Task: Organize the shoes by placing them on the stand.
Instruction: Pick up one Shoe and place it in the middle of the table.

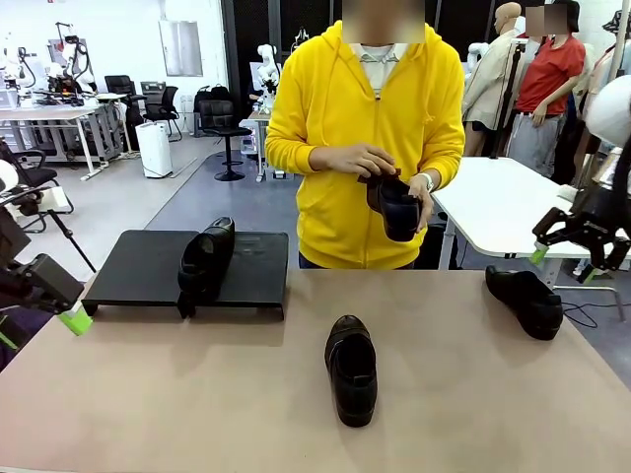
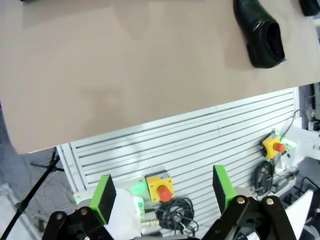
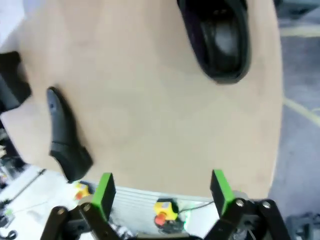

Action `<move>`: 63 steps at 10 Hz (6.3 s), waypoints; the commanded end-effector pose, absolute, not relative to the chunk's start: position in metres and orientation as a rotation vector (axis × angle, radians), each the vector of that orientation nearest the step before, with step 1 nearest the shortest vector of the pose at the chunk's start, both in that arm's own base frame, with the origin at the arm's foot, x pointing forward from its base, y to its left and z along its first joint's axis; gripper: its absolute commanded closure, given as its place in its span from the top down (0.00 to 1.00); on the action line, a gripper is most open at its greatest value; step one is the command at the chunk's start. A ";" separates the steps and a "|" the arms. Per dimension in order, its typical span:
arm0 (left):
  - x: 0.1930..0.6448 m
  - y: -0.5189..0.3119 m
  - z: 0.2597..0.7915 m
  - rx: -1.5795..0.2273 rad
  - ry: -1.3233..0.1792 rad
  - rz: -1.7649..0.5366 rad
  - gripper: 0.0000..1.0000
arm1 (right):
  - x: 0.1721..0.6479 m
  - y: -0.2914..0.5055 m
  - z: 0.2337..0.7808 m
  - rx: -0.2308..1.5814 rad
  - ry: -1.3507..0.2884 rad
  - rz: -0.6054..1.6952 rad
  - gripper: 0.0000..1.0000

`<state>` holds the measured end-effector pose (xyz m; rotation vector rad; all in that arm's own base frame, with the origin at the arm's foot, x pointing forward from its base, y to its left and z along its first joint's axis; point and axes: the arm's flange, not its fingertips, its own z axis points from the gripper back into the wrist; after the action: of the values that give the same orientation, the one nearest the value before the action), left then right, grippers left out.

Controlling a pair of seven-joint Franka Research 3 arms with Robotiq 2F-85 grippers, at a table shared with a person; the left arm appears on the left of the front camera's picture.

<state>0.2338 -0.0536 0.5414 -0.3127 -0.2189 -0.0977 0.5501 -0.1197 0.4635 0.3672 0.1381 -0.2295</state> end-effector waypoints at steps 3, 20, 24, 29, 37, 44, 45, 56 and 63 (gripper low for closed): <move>0.236 -0.051 0.542 -0.324 -0.225 -0.112 1.00 | 0.615 -0.113 0.445 0.189 0.332 -0.192 1.00; 0.236 -0.051 0.542 -0.324 -0.225 -0.112 1.00 | 0.625 -0.086 0.365 0.261 0.041 -0.075 1.00; 0.236 -0.051 0.542 -0.324 -0.225 -0.112 1.00 | 0.627 -0.086 0.361 0.255 0.057 -0.074 1.00; 0.236 -0.051 0.542 -0.324 -0.225 -0.112 1.00 | 0.629 -0.089 0.351 0.256 0.088 -0.064 0.00; 0.236 -0.051 0.542 -0.324 -0.225 -0.112 1.00 | 0.628 -0.101 0.352 0.291 0.095 -0.099 0.00; 0.236 -0.051 0.542 -0.324 -0.225 -0.112 1.00 | 0.525 -0.116 0.525 0.497 -0.124 -0.058 0.00; 0.236 -0.051 0.542 -0.324 -0.225 -0.112 1.00 | 0.487 -0.108 0.541 0.538 -0.072 -0.003 0.00; 0.236 -0.051 0.542 -0.324 -0.225 -0.112 1.00 | 0.394 -0.040 0.528 0.503 0.016 0.153 0.00; 0.236 -0.051 0.542 -0.324 -0.225 -0.112 1.00 | 0.312 -0.163 0.573 0.642 -0.270 -0.015 0.00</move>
<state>0.2340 -0.0533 0.5413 -0.3132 -0.2184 -0.0970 0.3059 -0.1693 0.5852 0.6154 -0.2534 -0.0599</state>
